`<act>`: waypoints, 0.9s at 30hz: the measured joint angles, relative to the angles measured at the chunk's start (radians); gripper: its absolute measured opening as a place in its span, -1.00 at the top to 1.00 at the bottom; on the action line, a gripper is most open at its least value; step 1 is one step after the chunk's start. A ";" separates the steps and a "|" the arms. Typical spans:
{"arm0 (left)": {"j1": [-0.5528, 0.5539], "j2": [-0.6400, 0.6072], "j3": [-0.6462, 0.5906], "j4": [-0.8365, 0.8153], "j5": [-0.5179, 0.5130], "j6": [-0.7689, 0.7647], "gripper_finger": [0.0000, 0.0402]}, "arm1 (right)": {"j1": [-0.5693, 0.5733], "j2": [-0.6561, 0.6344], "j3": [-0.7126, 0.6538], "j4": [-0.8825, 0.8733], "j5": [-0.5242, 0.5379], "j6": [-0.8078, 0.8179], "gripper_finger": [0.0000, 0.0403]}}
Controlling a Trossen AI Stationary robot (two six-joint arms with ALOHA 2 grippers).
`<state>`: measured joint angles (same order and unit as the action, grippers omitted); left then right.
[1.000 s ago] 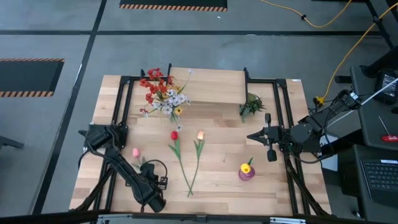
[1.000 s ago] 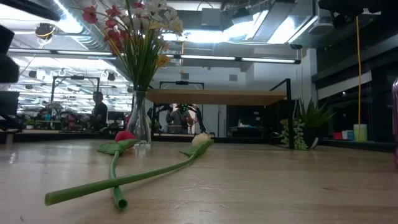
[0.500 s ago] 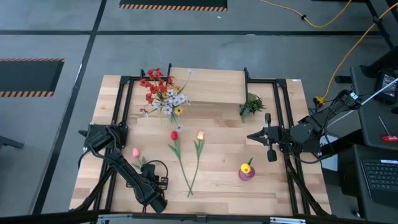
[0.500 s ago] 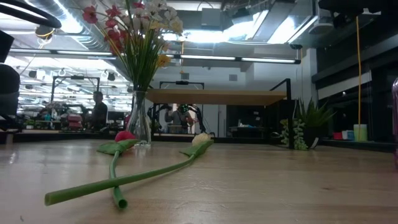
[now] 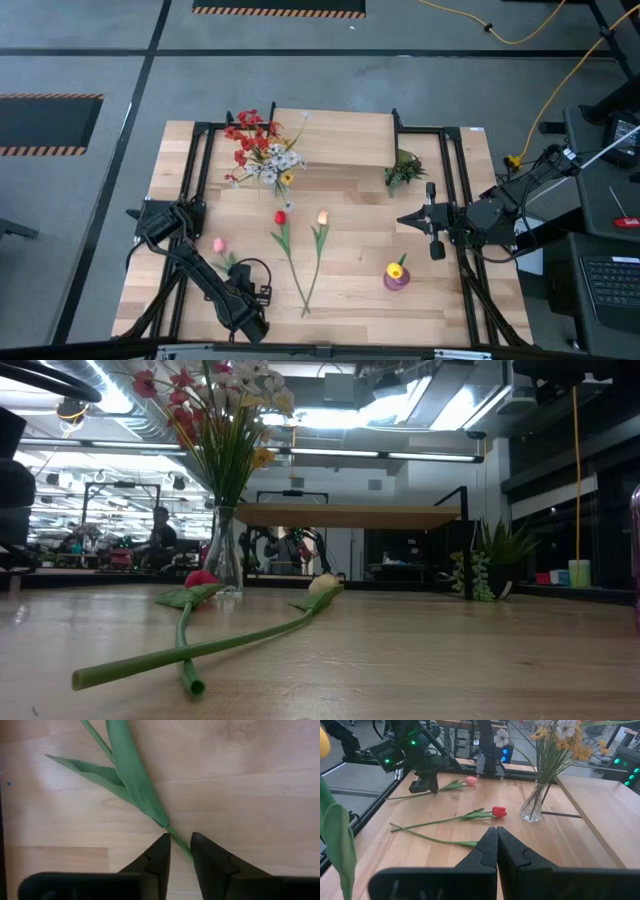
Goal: Pick and place flowers into a vace then onto a shelf
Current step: Put the pink flower into the purple vase
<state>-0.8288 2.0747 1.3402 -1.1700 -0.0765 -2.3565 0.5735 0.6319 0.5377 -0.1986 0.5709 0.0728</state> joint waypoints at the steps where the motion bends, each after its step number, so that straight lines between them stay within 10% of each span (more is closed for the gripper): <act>1: 0.000 0.000 0.000 0.003 -0.002 0.003 0.66 | 0.000 0.000 0.000 0.000 0.000 0.000 1.00; 12: -0.010 0.000 0.000 0.011 -0.027 0.016 0.98 | 0.000 0.000 0.000 0.000 0.000 0.001 1.00; 27: -0.026 0.001 0.000 0.005 -0.058 0.015 0.67 | 0.000 0.000 0.000 0.007 0.000 0.001 1.00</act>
<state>-0.8547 2.0754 1.3399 -1.1651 -0.1347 -2.3414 0.5738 0.6319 0.5377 -0.1913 0.5709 0.0738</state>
